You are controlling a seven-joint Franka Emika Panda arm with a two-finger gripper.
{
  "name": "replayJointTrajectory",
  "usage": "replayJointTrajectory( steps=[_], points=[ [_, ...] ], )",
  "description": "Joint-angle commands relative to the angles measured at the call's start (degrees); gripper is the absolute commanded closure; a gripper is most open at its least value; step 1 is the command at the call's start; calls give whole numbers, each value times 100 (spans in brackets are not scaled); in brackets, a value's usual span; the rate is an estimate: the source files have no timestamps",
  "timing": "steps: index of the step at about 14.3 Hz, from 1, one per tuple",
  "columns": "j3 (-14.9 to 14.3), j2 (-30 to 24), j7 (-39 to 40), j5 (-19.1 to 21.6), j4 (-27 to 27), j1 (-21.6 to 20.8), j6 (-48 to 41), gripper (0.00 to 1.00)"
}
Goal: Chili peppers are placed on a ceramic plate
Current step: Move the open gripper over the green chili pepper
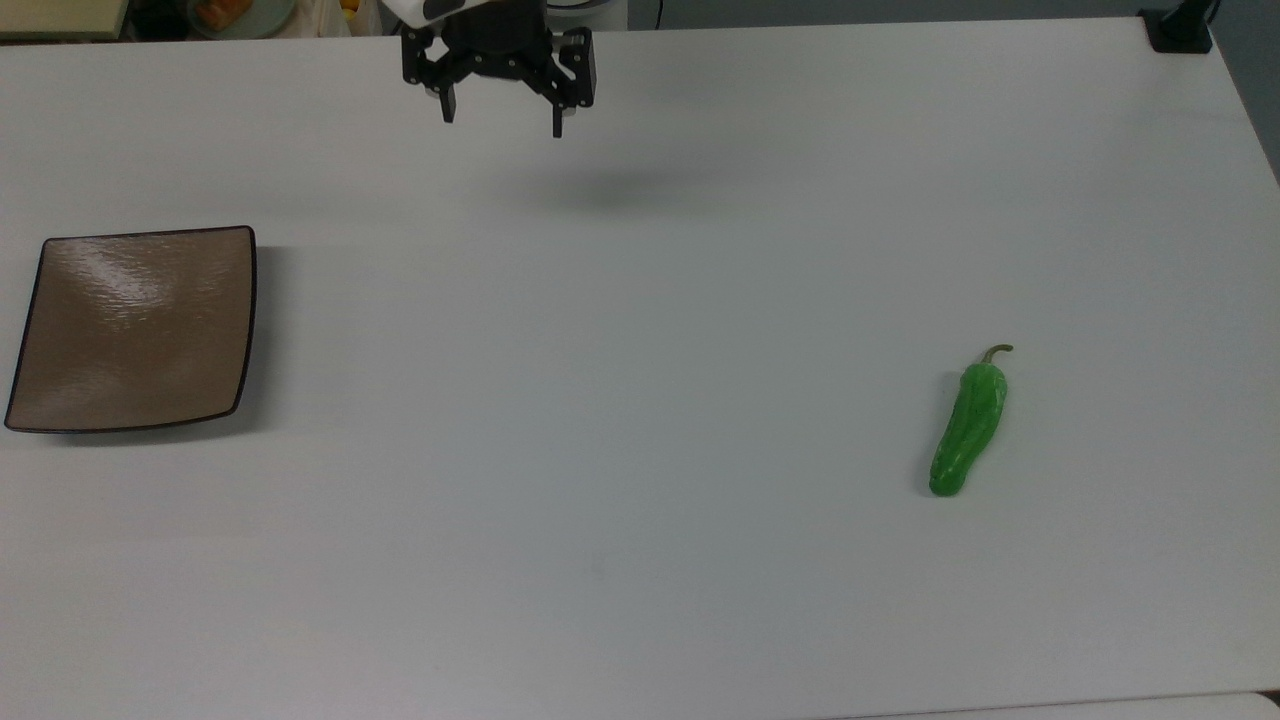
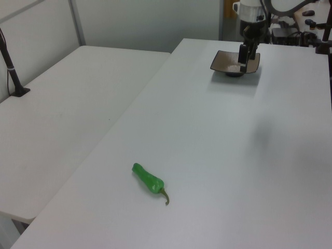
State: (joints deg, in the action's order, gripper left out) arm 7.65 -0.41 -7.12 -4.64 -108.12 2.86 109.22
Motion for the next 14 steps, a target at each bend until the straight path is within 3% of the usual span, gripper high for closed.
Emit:
replayJointTrajectory(
  steps=[1,9,11,13,14],
  points=[
    [-340,340,158,34,308,-336,63,0],
    [-273,489,-226,112,519,-374,90,0],
    [-220,1032,-1077,296,1141,-627,108,0],
    [-202,2067,-2121,297,2211,-1197,125,0],
    [-194,2411,-2579,306,2494,-1391,326,0]
  ],
)
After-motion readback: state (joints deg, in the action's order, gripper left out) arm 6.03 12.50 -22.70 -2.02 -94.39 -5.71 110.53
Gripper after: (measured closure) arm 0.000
